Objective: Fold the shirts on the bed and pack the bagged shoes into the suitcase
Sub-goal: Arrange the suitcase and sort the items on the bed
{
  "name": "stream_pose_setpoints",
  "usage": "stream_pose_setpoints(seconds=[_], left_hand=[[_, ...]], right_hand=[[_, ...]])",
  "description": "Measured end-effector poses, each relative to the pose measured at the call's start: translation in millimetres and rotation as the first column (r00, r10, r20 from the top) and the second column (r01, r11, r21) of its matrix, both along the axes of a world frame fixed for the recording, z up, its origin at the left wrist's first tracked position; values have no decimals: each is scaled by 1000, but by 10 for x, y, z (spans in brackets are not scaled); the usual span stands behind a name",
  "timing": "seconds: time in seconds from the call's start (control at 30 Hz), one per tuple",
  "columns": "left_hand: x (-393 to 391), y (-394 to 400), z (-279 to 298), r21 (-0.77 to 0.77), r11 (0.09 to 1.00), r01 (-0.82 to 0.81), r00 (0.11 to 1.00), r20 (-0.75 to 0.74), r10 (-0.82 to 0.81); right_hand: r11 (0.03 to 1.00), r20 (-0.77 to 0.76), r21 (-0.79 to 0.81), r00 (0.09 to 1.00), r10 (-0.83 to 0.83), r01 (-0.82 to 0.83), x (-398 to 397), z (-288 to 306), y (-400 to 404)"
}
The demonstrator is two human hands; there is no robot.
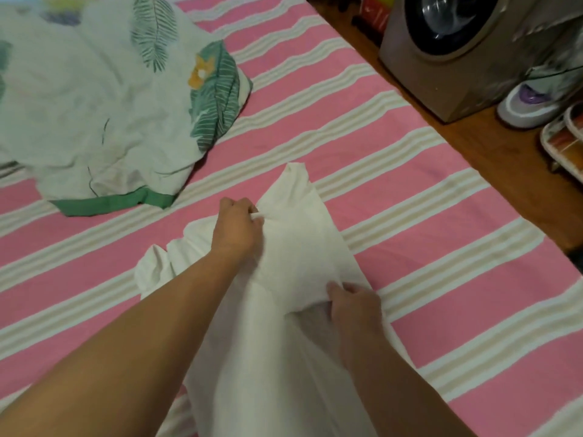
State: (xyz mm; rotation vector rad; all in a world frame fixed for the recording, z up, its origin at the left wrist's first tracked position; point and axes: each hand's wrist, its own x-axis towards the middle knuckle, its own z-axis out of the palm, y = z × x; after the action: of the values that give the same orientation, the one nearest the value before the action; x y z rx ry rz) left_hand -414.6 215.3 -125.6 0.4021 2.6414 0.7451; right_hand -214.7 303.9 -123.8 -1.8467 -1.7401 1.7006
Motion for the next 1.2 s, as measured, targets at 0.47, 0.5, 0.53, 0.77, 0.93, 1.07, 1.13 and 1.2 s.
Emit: stream_pose_setpoints(seconds=[0.47,0.5,0.53,0.77,0.93,1.07,1.13,1.2], left_hand=[[58,-1822,-187,-277,891,-360,924,31,382],[125,-1905,-208,-189,907,-377,922,11,386],[191,-2001,-203,-95,892,-442,896,8,445],[373,-2994,-372,73,399,-914,400,330,855],[438,-2420,-91,-35,576,-817,573,-161,803],[-19,-1701,-110,49,986,-161,891,-422,166],[-321,-1276,-171,-25,997,67,973,-221,-71],[-580,-910,-209,-152,960,235,964,-94,-251]], right_hand=[[325,415,520,567,711,-790,-1108,234,81],[234,445,521,495,746,-821,-1277,182,89],[137,480,513,416,773,-847,-1445,115,114],[-133,701,241,78,709,-961,-2057,-159,156],[-199,753,404,201,627,-893,-2292,43,301],[-85,774,312,201,601,-946,-2393,18,794],[3,711,304,229,665,-953,-2457,-55,958],[91,639,332,294,711,-939,-2511,-109,1033]])
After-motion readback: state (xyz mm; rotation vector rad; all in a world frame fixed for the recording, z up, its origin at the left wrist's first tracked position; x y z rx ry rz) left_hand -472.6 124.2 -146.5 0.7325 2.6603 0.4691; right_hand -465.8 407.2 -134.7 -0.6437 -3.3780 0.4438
